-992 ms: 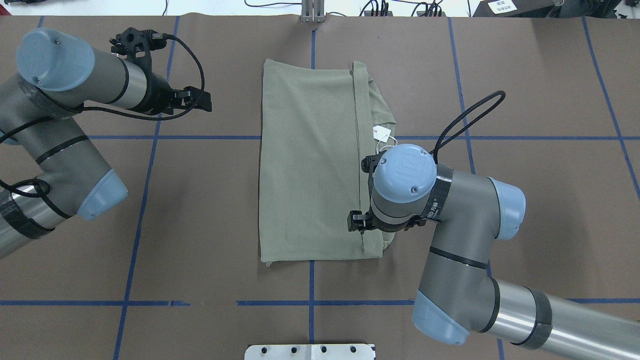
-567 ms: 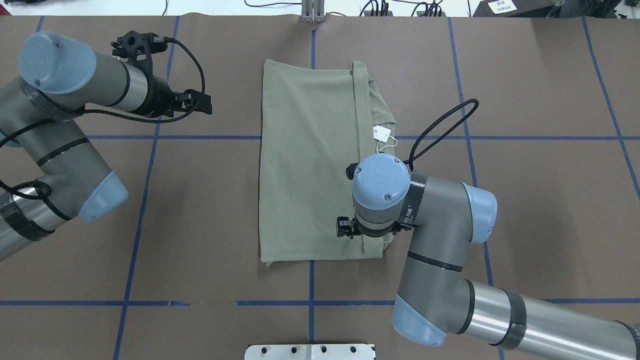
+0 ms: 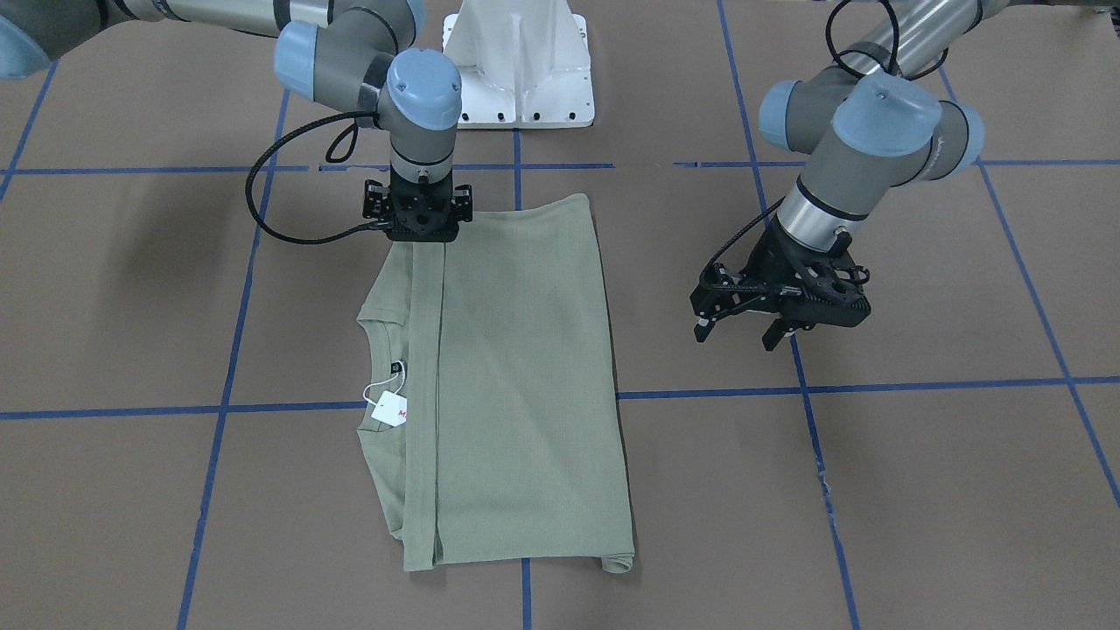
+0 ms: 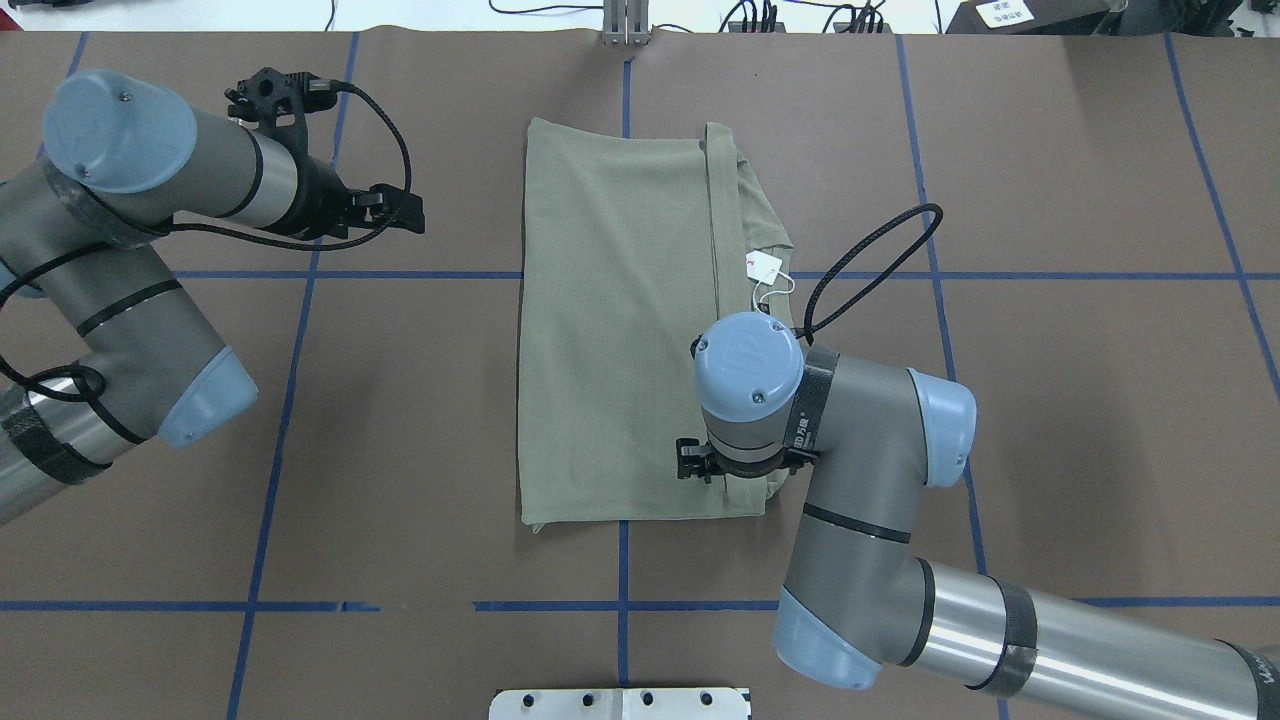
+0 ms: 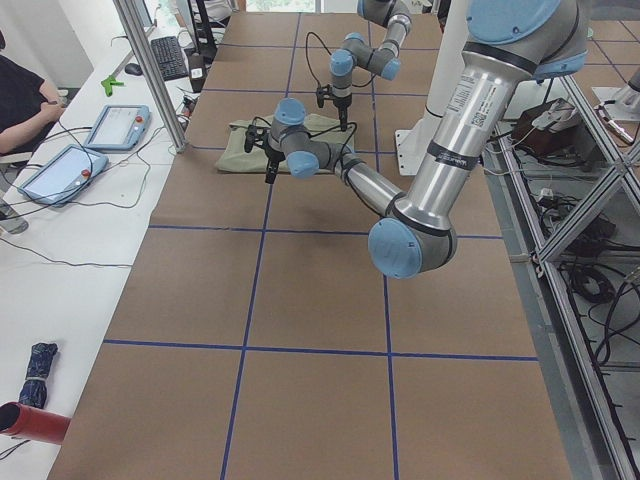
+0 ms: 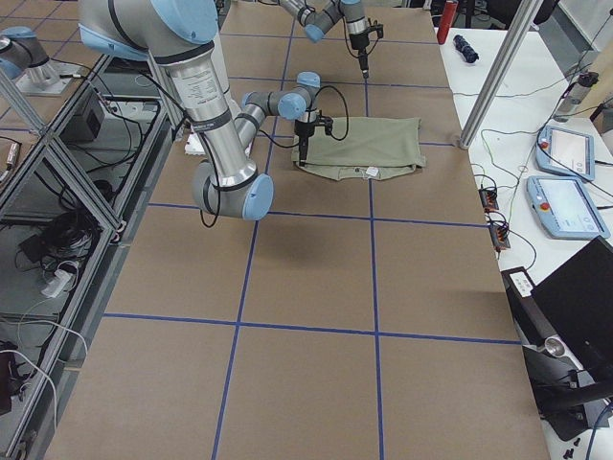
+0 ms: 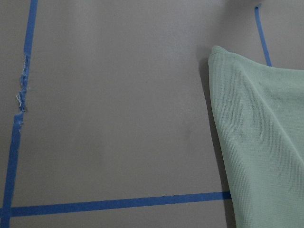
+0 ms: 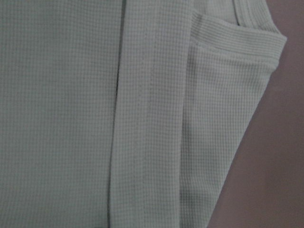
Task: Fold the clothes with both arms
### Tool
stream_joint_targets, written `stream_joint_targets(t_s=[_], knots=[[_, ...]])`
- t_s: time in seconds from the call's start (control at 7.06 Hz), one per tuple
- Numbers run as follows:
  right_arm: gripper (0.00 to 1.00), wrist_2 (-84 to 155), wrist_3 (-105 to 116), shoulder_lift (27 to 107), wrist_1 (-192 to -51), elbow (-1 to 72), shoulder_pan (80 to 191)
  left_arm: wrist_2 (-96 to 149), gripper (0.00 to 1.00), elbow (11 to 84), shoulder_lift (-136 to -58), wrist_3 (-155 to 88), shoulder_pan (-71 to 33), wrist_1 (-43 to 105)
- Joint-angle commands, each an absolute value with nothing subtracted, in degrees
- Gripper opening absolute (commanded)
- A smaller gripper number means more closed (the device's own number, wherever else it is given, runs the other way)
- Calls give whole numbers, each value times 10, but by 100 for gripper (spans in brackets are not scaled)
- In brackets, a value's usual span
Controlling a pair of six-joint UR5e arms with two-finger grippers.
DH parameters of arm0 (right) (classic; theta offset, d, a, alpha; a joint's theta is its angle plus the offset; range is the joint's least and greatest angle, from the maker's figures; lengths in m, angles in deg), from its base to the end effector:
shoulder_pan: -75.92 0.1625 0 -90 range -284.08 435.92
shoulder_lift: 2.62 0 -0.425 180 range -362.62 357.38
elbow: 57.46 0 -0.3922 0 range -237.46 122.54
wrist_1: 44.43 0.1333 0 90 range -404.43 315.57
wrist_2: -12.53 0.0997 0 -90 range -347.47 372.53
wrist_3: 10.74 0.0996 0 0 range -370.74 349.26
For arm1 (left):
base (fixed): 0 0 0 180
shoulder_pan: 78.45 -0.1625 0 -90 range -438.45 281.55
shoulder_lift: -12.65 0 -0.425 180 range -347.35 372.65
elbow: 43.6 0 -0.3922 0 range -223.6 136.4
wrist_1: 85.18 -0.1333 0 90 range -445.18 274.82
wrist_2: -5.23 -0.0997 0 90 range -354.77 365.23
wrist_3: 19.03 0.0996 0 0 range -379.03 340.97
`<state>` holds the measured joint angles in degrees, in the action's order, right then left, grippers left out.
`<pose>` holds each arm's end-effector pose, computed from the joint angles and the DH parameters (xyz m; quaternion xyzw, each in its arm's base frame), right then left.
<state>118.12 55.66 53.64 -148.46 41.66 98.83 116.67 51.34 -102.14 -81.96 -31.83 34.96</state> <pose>-0.5638 -0.3539 0.2851 -0.0233 -0.2785 -0.0395 0.9593 0.3753 -0.5383 0.3141 0.1650 0.4890 -0.0531 0.8549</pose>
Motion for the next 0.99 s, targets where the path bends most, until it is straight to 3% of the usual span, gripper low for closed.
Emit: stream_joint_targets(t_s=[0.0,0.28,0.85], knots=[[100,1181,553,541,-1489,415,987,1167,100,513,-1022,-821,-320,350],[100,1182,533,545,-1521,430,997,1167,100,514,-1023,-822,-320,350],[100,1169,498,645,-1525,507,1011,1166,100,517,-1028,-828,-334,349]])
